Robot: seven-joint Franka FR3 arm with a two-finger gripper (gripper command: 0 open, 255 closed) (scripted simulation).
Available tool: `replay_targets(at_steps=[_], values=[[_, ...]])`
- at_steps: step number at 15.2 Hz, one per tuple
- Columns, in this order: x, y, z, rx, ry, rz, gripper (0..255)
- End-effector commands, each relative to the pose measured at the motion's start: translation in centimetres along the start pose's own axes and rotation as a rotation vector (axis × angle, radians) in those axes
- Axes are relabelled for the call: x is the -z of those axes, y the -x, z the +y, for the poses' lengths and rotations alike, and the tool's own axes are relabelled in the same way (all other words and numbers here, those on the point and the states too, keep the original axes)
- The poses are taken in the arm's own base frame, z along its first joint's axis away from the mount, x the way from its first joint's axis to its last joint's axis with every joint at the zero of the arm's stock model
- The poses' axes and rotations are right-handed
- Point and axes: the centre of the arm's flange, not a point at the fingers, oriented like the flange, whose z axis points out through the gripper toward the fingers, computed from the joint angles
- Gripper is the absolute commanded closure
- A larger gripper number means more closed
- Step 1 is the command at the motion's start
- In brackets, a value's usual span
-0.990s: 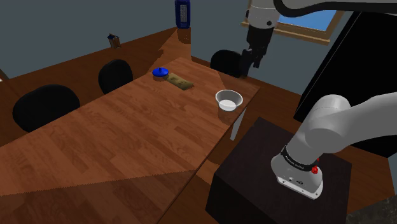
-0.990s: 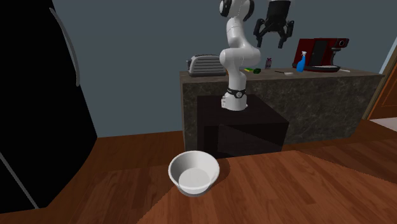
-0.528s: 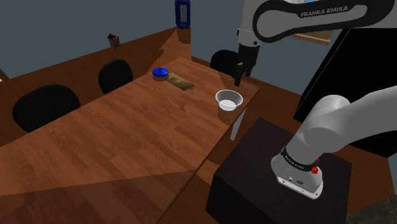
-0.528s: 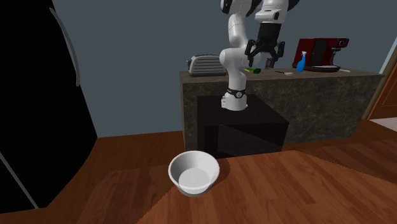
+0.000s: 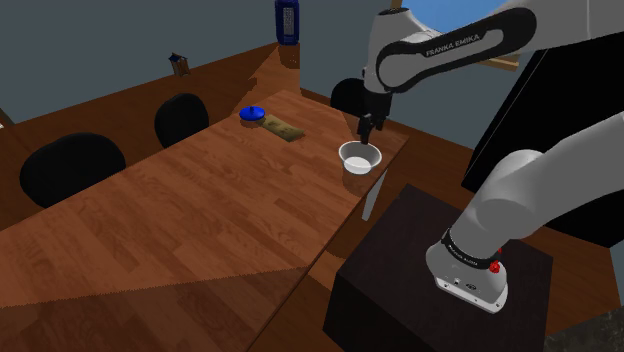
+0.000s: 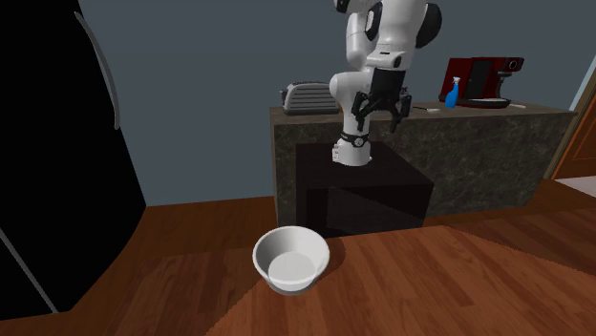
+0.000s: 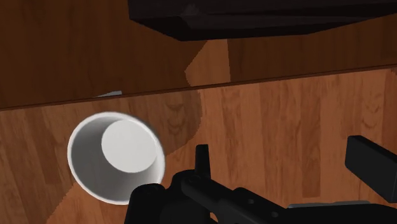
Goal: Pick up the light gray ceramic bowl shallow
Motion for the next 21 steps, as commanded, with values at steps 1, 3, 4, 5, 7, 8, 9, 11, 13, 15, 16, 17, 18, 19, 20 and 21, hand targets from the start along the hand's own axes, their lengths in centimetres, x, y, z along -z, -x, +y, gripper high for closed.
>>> replay_targets(at_steps=[1, 3, 4, 5, 7, 8, 9, 11, 13, 15, 16, 17, 18, 19, 20, 21], values=[[-2.4, -1.2, 1.2, 0.007, 0.004, -0.001, 0], [-4.5, -2.4, 2.3, 0.014, 0.007, -0.003, 0], [-5.5, -3.0, 2.9, 0.017, 0.008, -0.004, 0], [-6.6, -3.6, 3.4, 0.02, 0.009, -0.005, 0], [-8.7, -4.7, 4.6, 0.026, 0.012, -0.007, 0], [-9.7, -5.3, 5.1, 0.03, 0.014, -0.009, 0], [-10.7, -5.9, 5.7, 0.033, 0.015, -0.01, 0], [-12.8, -7.1, 6.8, 0.039, 0.018, -0.012, 0], [-14.9, -8.3, 7.9, 0.046, 0.021, -0.014, 0], [-17.0, -9.4, 9.0, 0.052, 0.024, -0.016, 0], [-18.0, -10.0, 9.5, 0.055, 0.026, -0.017, 0], [-19.1, -10.6, 10.1, 0.059, 0.027, -0.019, 0], [-20.1, -11.2, 10.6, 0.062, 0.028, -0.02, 0], [-21.2, -11.8, 11.2, 0.065, 0.03, -0.021, 0], [-22.2, -12.4, 11.7, 0.068, 0.031, -0.022, 0], [-23.2, -13.0, 12.3, 0.071, 0.033, -0.023, 0]])
